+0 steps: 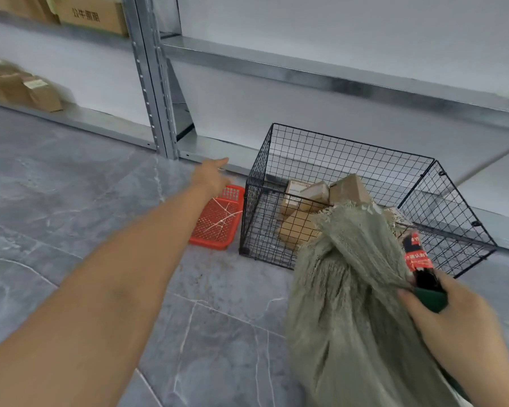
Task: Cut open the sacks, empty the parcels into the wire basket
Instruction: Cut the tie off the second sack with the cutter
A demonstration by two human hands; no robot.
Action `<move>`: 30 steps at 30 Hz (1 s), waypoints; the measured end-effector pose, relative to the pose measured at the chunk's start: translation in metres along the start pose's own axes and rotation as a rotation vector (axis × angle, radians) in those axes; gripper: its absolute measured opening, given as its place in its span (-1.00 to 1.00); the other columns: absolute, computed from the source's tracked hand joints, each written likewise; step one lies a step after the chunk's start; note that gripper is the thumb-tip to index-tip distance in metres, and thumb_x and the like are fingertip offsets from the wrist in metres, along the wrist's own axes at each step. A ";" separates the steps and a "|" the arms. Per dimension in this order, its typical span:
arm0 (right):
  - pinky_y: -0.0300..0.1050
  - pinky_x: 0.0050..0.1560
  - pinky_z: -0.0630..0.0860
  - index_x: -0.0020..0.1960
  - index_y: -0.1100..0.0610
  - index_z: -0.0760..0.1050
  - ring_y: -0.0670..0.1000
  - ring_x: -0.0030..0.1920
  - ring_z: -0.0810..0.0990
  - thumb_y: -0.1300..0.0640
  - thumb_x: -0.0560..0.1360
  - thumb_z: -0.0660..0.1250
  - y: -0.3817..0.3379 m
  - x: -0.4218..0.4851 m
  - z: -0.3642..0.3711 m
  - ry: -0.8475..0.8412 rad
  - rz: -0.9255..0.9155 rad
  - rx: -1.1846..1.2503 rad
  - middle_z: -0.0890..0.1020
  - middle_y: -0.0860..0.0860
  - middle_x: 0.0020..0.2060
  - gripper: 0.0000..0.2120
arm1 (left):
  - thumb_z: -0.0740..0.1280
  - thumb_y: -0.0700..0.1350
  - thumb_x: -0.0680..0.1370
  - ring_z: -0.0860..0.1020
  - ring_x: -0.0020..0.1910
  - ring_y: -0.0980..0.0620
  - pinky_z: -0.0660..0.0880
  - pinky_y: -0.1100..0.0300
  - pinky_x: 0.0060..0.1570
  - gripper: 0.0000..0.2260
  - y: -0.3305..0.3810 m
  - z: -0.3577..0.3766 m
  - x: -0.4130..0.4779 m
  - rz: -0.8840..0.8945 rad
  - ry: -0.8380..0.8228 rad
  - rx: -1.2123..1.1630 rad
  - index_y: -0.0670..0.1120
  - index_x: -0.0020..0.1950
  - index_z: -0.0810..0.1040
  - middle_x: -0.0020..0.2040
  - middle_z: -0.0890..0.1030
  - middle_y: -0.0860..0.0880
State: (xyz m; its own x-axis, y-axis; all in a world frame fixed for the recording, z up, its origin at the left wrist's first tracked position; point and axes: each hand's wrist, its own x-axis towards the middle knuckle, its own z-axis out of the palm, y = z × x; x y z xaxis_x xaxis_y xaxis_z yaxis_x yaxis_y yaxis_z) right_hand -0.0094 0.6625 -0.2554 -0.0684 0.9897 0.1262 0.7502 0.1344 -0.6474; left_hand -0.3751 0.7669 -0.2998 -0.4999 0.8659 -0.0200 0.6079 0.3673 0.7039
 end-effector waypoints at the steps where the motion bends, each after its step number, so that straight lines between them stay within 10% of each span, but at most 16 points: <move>1: -0.10 -0.31 0.30 -0.11 0.07 0.49 0.12 -0.27 0.45 0.25 0.40 0.41 0.000 0.001 0.000 0.006 0.007 0.005 0.54 0.07 -0.36 -0.85 | 0.33 -0.18 0.52 0.45 0.27 -0.12 0.34 0.17 0.26 -0.51 -0.008 0.002 0.001 -0.010 -0.012 0.068 -0.07 0.43 0.29 0.42 0.32 -0.20; 4: -0.08 -0.31 0.28 -0.14 0.08 0.48 0.11 -0.27 0.45 0.26 0.39 0.42 0.001 0.003 0.002 0.028 0.011 0.008 0.53 0.07 -0.37 -0.85 | 0.22 -0.23 0.57 0.55 0.03 -0.11 0.42 0.23 -0.05 -0.63 -0.024 0.008 -0.008 0.000 -0.017 0.159 -0.09 0.39 0.37 0.31 0.47 -0.22; 12: -0.22 -0.38 0.33 -0.08 0.06 0.46 0.00 -0.40 0.48 0.21 0.43 0.39 0.005 -0.002 -0.001 0.051 0.007 0.105 0.52 -0.09 -0.42 -0.87 | 0.23 -0.02 0.57 0.53 0.14 0.00 0.37 0.26 0.10 -0.70 0.022 0.064 -0.092 0.332 -0.310 0.073 -0.13 0.22 0.53 0.20 0.58 -0.08; 16: -0.22 -0.41 0.30 -0.12 0.05 0.46 -0.03 -0.41 0.46 0.20 0.44 0.38 0.011 -0.004 -0.017 0.072 -0.023 0.155 0.51 -0.08 -0.44 -0.89 | 0.12 0.16 0.57 0.40 0.31 -0.05 0.37 0.07 0.27 -0.54 0.072 0.095 -0.133 0.103 -0.606 -0.248 -0.09 0.36 0.38 0.33 0.44 -0.05; 19: -0.24 -0.44 0.32 -0.22 0.02 0.44 -0.08 -0.40 0.47 0.21 0.44 0.38 0.018 -0.009 -0.033 0.111 -0.039 0.173 0.51 -0.10 -0.44 -0.85 | 0.20 0.19 0.52 0.33 0.37 -0.05 0.25 0.08 0.36 -0.47 0.095 0.107 -0.148 0.018 -0.535 -0.439 -0.03 0.42 0.28 0.41 0.34 -0.04; 24: -0.28 -0.45 0.40 -0.28 -0.09 0.42 -0.03 -0.50 0.48 0.23 0.44 0.36 0.047 -0.023 -0.069 0.173 0.055 0.227 0.53 -0.08 -0.52 -0.75 | 0.43 0.01 0.41 0.48 0.22 -0.08 0.38 0.13 0.22 -0.54 0.123 0.102 -0.153 0.026 -0.508 -0.425 -0.15 0.24 0.48 0.22 0.54 -0.11; 30: 0.26 -0.16 0.53 -0.13 0.11 0.48 0.29 -0.30 0.53 0.29 0.44 0.31 0.089 -0.041 -0.119 0.277 0.298 0.156 0.55 0.17 -0.38 -0.90 | 0.39 -0.37 0.40 0.48 -0.08 -0.01 0.43 0.19 0.01 -0.78 0.148 0.089 -0.184 0.144 -0.467 -0.575 -0.06 -0.13 0.52 -0.21 0.53 0.00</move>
State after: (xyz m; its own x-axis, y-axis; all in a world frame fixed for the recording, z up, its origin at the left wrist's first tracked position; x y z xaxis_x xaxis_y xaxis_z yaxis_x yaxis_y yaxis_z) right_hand 0.1384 0.6283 -0.2285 0.3310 0.9383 0.1002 0.6006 -0.1276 -0.7893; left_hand -0.1387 0.6924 -0.2553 -0.0484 0.9929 -0.1088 0.1659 0.1154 0.9794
